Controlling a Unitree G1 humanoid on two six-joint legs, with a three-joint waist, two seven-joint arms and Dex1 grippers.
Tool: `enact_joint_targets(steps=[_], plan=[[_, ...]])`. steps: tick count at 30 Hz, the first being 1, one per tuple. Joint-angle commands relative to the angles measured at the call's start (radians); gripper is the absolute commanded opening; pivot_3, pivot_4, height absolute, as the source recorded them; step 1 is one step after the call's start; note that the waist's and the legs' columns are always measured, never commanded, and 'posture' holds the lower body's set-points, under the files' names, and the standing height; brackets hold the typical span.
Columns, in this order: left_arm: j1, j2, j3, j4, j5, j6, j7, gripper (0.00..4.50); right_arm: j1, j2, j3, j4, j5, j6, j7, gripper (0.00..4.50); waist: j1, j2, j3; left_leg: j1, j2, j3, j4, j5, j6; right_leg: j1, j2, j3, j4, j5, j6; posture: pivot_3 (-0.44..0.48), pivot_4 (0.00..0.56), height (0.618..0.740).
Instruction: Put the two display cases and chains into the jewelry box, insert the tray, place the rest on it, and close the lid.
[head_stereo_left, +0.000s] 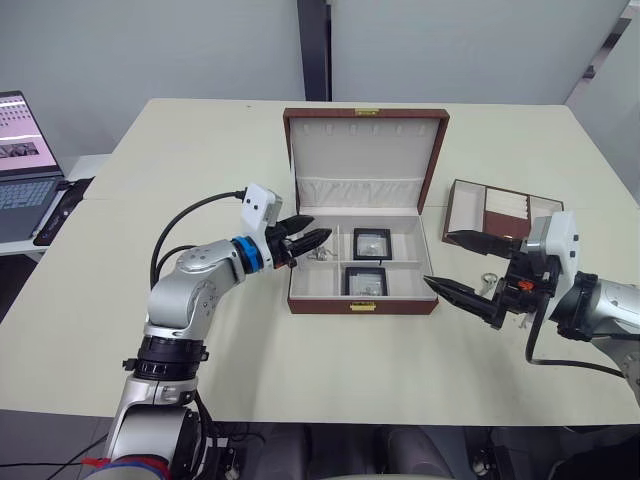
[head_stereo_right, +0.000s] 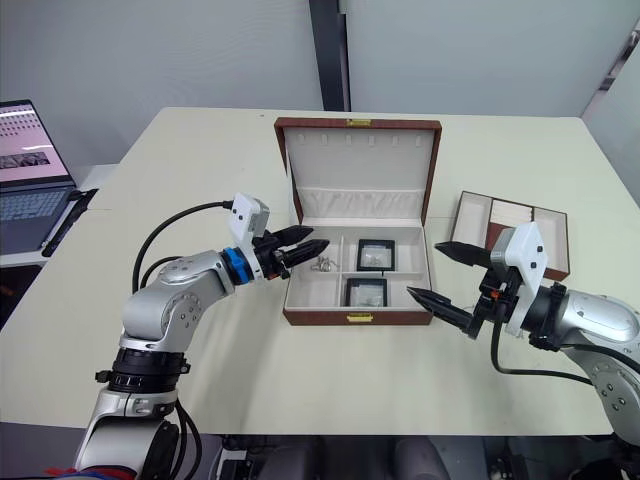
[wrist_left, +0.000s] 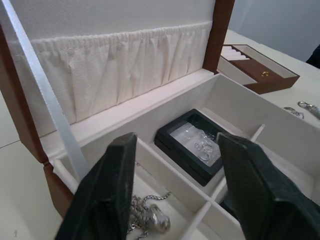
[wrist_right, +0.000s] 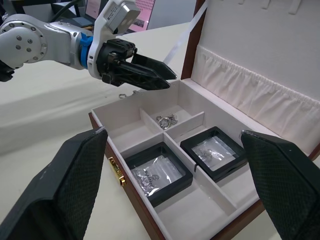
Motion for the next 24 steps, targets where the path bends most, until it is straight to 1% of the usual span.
enact_joint_targets(steps=[1, 2, 3, 8, 12, 15, 16, 20, 22, 24], plan=[[-0.002, 0.021, 0.041, -0.056, -0.052, 0.019, -0.030, 3.97, -0.006, -0.019, -0.054, -0.023, 0.030, -0.006, 0.009, 4.50, 0.000, 0.000, 0.000, 0.000, 0.000, 0.000, 0.000, 0.000, 0.000, 0.000, 0.000, 0.000, 0.000, 0.000, 0.000, 0.000, 0.150, 0.740], [-0.003, 0.025, 0.046, -0.066, -0.066, 0.029, -0.036, 4.28, -0.007, -0.023, -0.058, -0.017, 0.031, -0.006, 0.013, 4.50, 0.000, 0.000, 0.000, 0.000, 0.000, 0.000, 0.000, 0.000, 0.000, 0.000, 0.000, 0.000, 0.000, 0.000, 0.000, 0.000, 0.150, 0.740], [-0.005, 0.031, 0.052, -0.074, -0.080, 0.041, -0.044, 4.48, -0.010, -0.027, -0.062, -0.010, 0.031, -0.005, 0.016, 4.50, 0.000, 0.000, 0.000, 0.000, 0.000, 0.000, 0.000, 0.000, 0.000, 0.000, 0.000, 0.000, 0.000, 0.000, 0.000, 0.000, 0.150, 0.740], [-0.026, 0.071, 0.097, -0.091, -0.132, 0.083, -0.064, 4.48, -0.020, -0.046, -0.078, 0.019, 0.035, -0.006, 0.034, 4.50, -0.001, 0.000, 0.000, 0.000, 0.000, 0.000, 0.000, 0.000, 0.000, 0.000, 0.000, 0.000, 0.000, 0.000, 0.000, 0.000, 0.150, 0.740], [-0.032, 0.133, 0.132, -0.092, -0.175, 0.110, -0.106, 4.48, -0.012, -0.059, -0.086, 0.040, 0.029, -0.011, 0.049, 4.50, -0.001, 0.000, 0.000, 0.000, 0.000, 0.000, 0.000, 0.000, 0.000, 0.000, 0.000, 0.000, 0.000, 0.000, 0.000, 0.000, 0.150, 0.740], [-0.021, 0.231, 0.188, -0.094, -0.261, 0.199, -0.183, 4.48, 0.019, -0.072, -0.120, 0.062, 0.026, -0.013, 0.072, 4.50, -0.002, -0.001, 0.001, 0.000, 0.001, 0.000, 0.000, 0.000, 0.000, 0.000, 0.000, 0.000, 0.000, 0.000, 0.000, 0.000, 0.150, 0.740], [-0.008, 0.279, 0.202, -0.086, -0.271, 0.213, -0.219, 4.48, 0.039, -0.081, -0.134, 0.075, 0.013, -0.018, 0.087, 4.50, -0.002, -0.001, 0.001, 0.000, 0.001, 0.000, 0.000, 0.000, 0.000, -0.001, 0.000, 0.000, 0.000, 0.000, 0.000, 0.000, 0.150, 0.740], [0.100, 0.451, 0.232, -0.031, -0.197, 0.149, -0.320, 4.48, 0.136, -0.111, -0.209, 0.163, -0.048, -0.059, 0.152, 4.50, -0.004, -0.001, 0.001, 0.001, 0.001, 0.001, -0.001, 0.000, 0.000, -0.001, 0.000, 0.000, 0.000, 0.000, 0.000, 0.000, 0.150, 0.740], [0.149, 0.502, 0.244, -0.013, -0.162, 0.109, -0.336, 4.48, 0.166, -0.122, -0.239, 0.215, -0.071, -0.081, 0.181, 4.50, -0.004, -0.001, 0.001, 0.001, 0.001, 0.001, -0.001, 0.000, 0.000, -0.001, 0.000, 0.001, 0.000, 0.000, 0.000, 0.000, 0.150, 0.740], [0.184, 0.535, 0.270, 0.010, -0.138, 0.075, -0.335, 4.48, 0.190, -0.137, -0.258, 0.279, -0.107, -0.110, 0.213, 4.50, -0.003, -0.001, 0.002, 0.001, 0.001, 0.001, -0.001, 0.000, 0.000, -0.001, -0.001, 0.001, 0.000, 0.000, 0.000, 0.000, 0.150, 0.740]])
